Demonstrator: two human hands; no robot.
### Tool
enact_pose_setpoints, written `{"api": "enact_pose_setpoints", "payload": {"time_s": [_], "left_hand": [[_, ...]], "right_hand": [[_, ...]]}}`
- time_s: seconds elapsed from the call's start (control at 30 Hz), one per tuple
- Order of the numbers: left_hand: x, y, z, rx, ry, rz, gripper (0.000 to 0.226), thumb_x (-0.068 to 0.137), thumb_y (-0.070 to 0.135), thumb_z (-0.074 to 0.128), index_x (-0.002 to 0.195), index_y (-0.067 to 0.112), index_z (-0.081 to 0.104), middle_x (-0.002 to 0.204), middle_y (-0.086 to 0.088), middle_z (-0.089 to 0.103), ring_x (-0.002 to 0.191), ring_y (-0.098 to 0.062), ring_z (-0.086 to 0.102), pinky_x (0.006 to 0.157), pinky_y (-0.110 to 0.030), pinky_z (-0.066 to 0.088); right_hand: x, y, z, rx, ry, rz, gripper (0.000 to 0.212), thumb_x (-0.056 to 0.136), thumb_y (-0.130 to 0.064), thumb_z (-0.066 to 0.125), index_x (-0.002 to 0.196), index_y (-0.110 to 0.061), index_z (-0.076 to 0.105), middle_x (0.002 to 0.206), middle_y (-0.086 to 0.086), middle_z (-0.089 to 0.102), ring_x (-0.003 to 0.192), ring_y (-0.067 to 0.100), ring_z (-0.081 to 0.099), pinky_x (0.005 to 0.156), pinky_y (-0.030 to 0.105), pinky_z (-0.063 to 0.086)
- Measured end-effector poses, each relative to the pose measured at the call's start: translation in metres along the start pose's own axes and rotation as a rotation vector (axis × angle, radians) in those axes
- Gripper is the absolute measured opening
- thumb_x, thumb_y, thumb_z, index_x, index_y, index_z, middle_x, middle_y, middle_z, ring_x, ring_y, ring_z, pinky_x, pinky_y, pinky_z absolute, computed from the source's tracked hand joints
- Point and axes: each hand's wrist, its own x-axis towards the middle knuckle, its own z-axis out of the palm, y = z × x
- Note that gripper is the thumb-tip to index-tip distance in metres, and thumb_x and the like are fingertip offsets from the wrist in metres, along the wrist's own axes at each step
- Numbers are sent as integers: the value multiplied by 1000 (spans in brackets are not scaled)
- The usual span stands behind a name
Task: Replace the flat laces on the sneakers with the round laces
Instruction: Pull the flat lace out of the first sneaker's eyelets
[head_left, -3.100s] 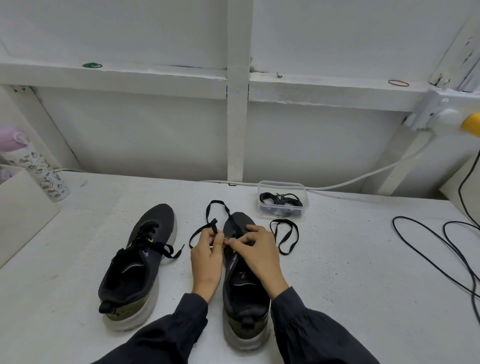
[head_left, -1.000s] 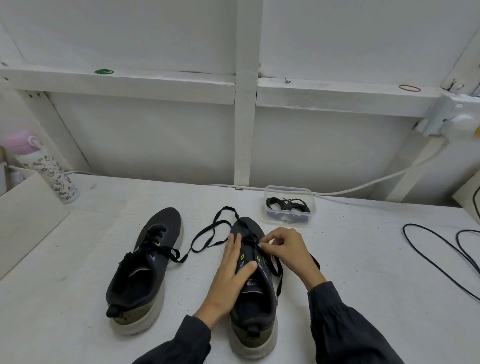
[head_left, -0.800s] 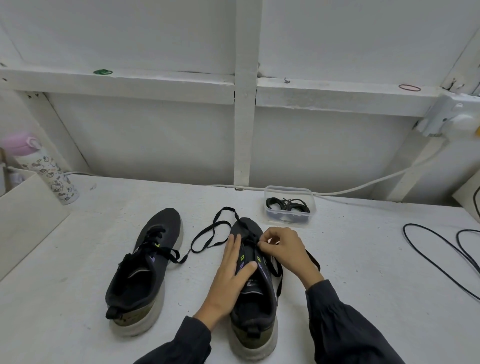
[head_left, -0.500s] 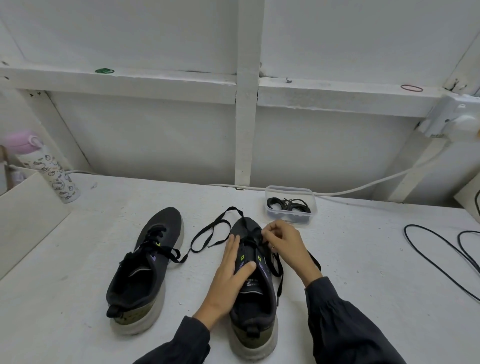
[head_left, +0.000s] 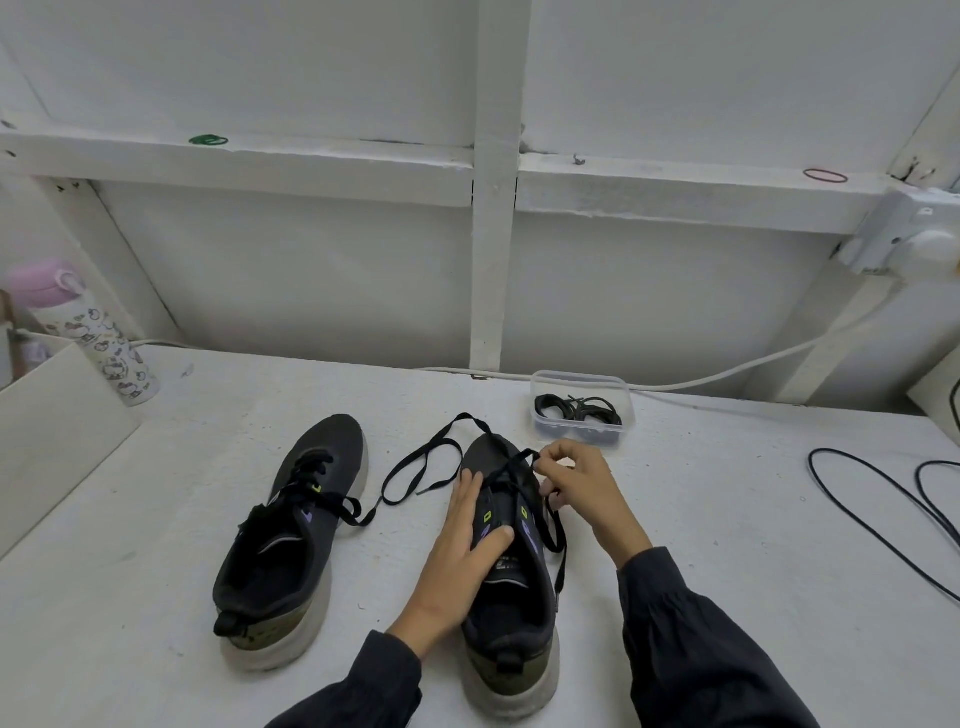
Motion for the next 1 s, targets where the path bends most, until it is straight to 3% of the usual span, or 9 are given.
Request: {"api": "enact_pose_setpoints", "payload": {"time_s": [0.13, 0.23, 0.37, 0.5, 0.7, 0.87, 1.0], "left_hand": [[-1, 0, 1, -22, 11, -4, 80, 80, 48, 53, 150, 42, 14, 161, 20, 6, 147, 1, 9, 123, -37, 17], [-1, -2, 0, -28, 16, -2, 76, 80, 48, 53, 144, 49, 13, 161, 18, 9, 147, -1, 13, 122, -38, 19], [-1, -1, 0, -11, 19, -8, 79, 80, 47, 53, 148, 46, 12, 161, 18, 9, 147, -2, 13, 122, -38, 19], [-1, 0, 0, 14, -1, -3, 80, 80, 45, 52, 150, 41, 14, 161, 20, 6, 147, 1, 9, 123, -37, 16], [-1, -4, -4, 8, -7, -11, 82, 76, 54, 52, 149, 44, 16, 160, 22, 9, 147, 0, 13, 122, -38, 19], [-1, -3, -1, 13, 12, -8, 77, 79, 47, 52, 147, 46, 15, 161, 20, 10, 147, 0, 13, 122, -37, 18], [0, -2, -2, 27, 13, -11, 79, 78, 50, 52, 148, 45, 16, 161, 19, 11, 147, 0, 14, 122, -37, 19]], "right_hand": [[0, 4, 4, 115, 48, 37, 9, 91, -11, 61, 84, -5, 61, 87, 8, 60, 56, 15, 57, 49, 24, 45], [-6, 1, -4, 62, -106, 70, 20, 87, -23, 71, 91, -4, 70, 73, 2, 64, 57, 11, 55, 51, 22, 46], [-7, 1, -11, -51, -187, 12, 7, 79, -13, 80, 78, -10, 73, 63, -10, 66, 57, 7, 56, 53, 19, 45], [1, -3, -8, -86, -113, 22, 19, 84, -4, 71, 69, -12, 65, 68, -4, 63, 57, 11, 55, 51, 19, 43], [11, -4, -14, 192, 100, 59, 13, 91, -7, 63, 78, -10, 61, 71, 2, 56, 61, 16, 56, 55, 27, 43], [-1, 2, -18, 36, -148, 107, 21, 78, -18, 80, 89, -2, 72, 72, 0, 65, 58, 11, 55, 53, 22, 42], [-6, 5, -6, 31, -125, 87, 14, 78, -12, 80, 73, -5, 68, 62, 1, 60, 53, 11, 51, 50, 20, 38]]}}
